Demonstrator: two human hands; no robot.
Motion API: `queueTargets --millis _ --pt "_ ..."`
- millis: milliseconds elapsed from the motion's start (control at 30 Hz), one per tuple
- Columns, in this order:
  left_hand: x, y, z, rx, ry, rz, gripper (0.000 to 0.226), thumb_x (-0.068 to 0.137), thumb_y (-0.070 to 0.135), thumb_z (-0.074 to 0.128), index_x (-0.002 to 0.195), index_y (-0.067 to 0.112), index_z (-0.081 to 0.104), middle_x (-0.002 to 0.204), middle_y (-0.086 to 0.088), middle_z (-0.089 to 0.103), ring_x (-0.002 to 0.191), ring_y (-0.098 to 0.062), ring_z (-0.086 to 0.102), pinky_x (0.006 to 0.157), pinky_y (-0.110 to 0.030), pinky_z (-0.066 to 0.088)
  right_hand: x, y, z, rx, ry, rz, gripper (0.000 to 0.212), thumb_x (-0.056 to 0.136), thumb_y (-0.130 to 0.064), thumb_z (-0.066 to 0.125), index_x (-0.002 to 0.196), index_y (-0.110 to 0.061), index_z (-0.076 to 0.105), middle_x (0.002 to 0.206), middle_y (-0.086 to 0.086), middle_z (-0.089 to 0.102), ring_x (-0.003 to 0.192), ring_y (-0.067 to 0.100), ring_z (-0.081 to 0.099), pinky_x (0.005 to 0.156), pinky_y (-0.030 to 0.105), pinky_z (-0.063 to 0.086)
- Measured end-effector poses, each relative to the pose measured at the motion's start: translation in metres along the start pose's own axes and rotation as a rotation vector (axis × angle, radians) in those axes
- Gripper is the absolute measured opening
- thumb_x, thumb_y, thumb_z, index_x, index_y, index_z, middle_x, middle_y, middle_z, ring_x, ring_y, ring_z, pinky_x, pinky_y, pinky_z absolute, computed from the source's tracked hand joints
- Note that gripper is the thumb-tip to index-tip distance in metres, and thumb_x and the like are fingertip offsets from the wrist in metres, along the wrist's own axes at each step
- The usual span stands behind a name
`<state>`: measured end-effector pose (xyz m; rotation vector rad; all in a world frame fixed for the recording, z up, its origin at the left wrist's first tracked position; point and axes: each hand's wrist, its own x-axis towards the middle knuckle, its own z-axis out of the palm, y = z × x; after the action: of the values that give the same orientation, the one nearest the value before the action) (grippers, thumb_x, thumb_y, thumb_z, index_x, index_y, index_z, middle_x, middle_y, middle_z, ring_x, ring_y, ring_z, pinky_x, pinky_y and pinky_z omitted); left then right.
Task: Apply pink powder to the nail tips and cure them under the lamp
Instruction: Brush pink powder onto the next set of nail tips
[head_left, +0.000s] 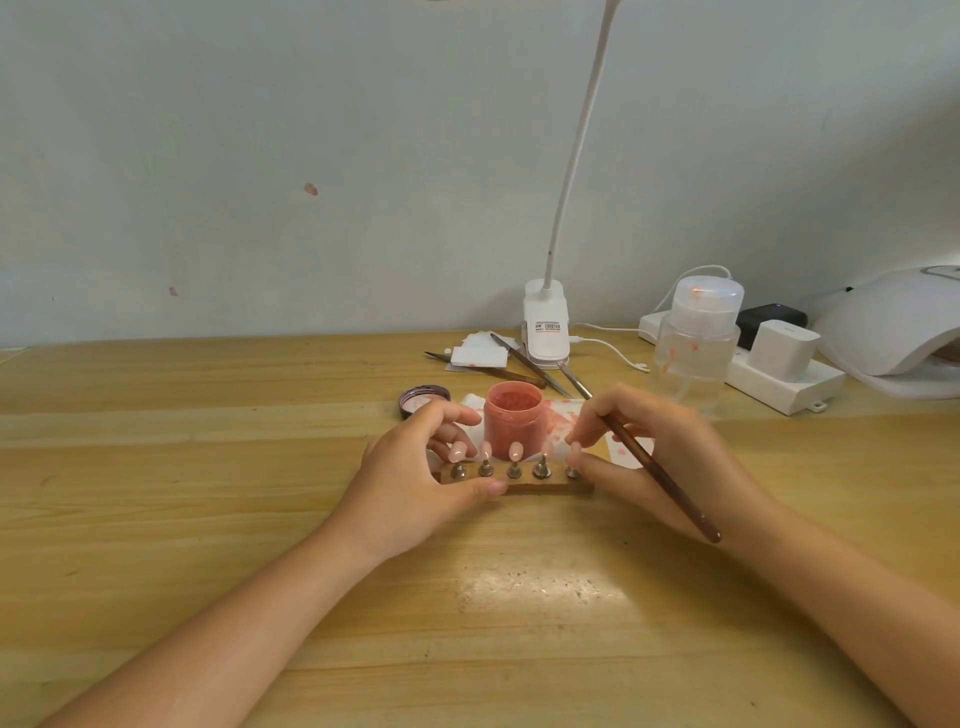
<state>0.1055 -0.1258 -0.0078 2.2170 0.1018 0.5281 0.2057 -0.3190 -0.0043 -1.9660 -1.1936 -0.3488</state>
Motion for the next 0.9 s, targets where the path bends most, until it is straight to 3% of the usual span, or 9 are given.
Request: queueTargets --millis 67,133,233,300,400,500,633,733,900 --pt "0.0 0.0 0.0 -0.015 -0.001 0.005 0.048 0.061 0.019 0.082 0.101 0.025 0.057 0.087 -0.004 0.063 0.08 -0.007 0.056 0.066 0.002 0.033 0.001 0.003 0.002 -0.029 -0.024 0.033 0.027 0.071 -0.022 0.077 0.078 -0.037 0.055 0.087 -0.026 0.063 0.079 -0.006 0.061 0.071 0.01 0.045" --pt "0.001 -0.001 0.0 -0.019 -0.007 0.013 0.046 0.062 0.016 0.082 0.099 0.025 0.057 0.086 -0.007 0.064 0.08 -0.009 0.056 0.066 0.002 0.034 0.001 0.002 0.002 -0.009 -0.015 0.043 0.026 0.071 -0.027 0.077 0.076 -0.038 0.054 0.084 -0.022 0.064 0.078 -0.004 0.061 0.071 0.007 0.043" --pt "0.002 -0.001 0.0 -0.021 -0.025 0.025 0.043 0.063 0.014 0.082 0.094 0.029 0.056 0.085 -0.007 0.064 0.078 0.001 0.056 0.067 0.002 0.034 -0.002 -0.008 -0.008 0.01 -0.023 0.027 0.025 0.07 -0.055 0.063 0.083 -0.034 0.056 0.08 -0.018 0.064 0.082 0.0 0.06 0.07 0.01 0.045" --pt "0.002 -0.001 0.0 -0.03 -0.034 0.026 0.042 0.064 0.014 0.081 0.091 0.032 0.055 0.083 -0.006 0.064 0.079 0.006 0.057 0.069 0.001 0.035 -0.003 -0.013 -0.015 -0.075 -0.007 0.025 0.028 0.072 -0.061 0.051 0.084 -0.036 0.053 0.077 -0.021 0.061 0.074 0.0 0.06 0.061 0.013 0.046" --pt "0.001 -0.002 0.0 -0.052 -0.047 0.035 0.042 0.064 0.012 0.081 0.09 0.032 0.055 0.077 0.0 0.063 0.081 0.012 0.057 0.069 0.002 0.035 -0.001 -0.013 -0.024 -0.394 -0.066 -0.019 0.016 0.082 -0.047 0.053 0.088 -0.033 0.049 0.066 -0.021 0.052 0.058 0.0 0.052 0.052 0.011 0.036" --pt "0.001 -0.002 -0.001 -0.059 -0.041 0.045 0.042 0.064 0.011 0.081 0.089 0.033 0.055 0.079 0.003 0.066 0.082 0.017 0.055 0.068 0.005 0.032 0.0 -0.012 -0.031 -0.626 -0.258 0.006 0.012 0.089 -0.029 0.056 0.096 -0.033 0.048 0.073 -0.018 0.052 0.064 0.004 0.05 0.051 0.012 0.033" --pt "0.001 -0.003 0.0 -0.057 -0.033 0.042 0.04 0.064 0.013 0.081 0.09 0.032 0.057 0.08 0.004 0.067 0.085 0.018 0.055 0.069 0.006 0.032 0.002 -0.011 -0.032 -0.699 -0.358 0.063 0.017 0.094 -0.023 0.043 0.107 -0.033 0.045 0.093 -0.015 0.059 0.077 0.009 0.051 0.058 0.019 0.038" --pt "0.001 -0.005 -0.001 -0.05 -0.027 0.024 0.039 0.064 0.016 0.081 0.091 0.033 0.058 0.079 0.015 0.067 0.086 0.018 0.054 0.069 0.007 0.03 0.003 -0.01 -0.031 -0.697 -0.381 0.092 0.023 0.095 -0.021 0.042 0.113 -0.033 0.047 0.108 -0.015 0.058 0.087 0.008 0.053 0.064 0.019 0.041" --pt "0.0 -0.004 -0.001 -0.034 -0.005 0.044 0.04 0.063 0.016 0.081 0.09 0.035 0.059 0.079 0.026 0.066 0.086 0.017 0.055 0.069 0.006 0.031 0.005 -0.009 -0.031 -0.692 -0.466 0.122 0.025 0.096 -0.022 0.041 0.114 -0.035 0.051 0.11 -0.014 0.054 0.091 0.007 0.052 0.07 0.02 0.045"
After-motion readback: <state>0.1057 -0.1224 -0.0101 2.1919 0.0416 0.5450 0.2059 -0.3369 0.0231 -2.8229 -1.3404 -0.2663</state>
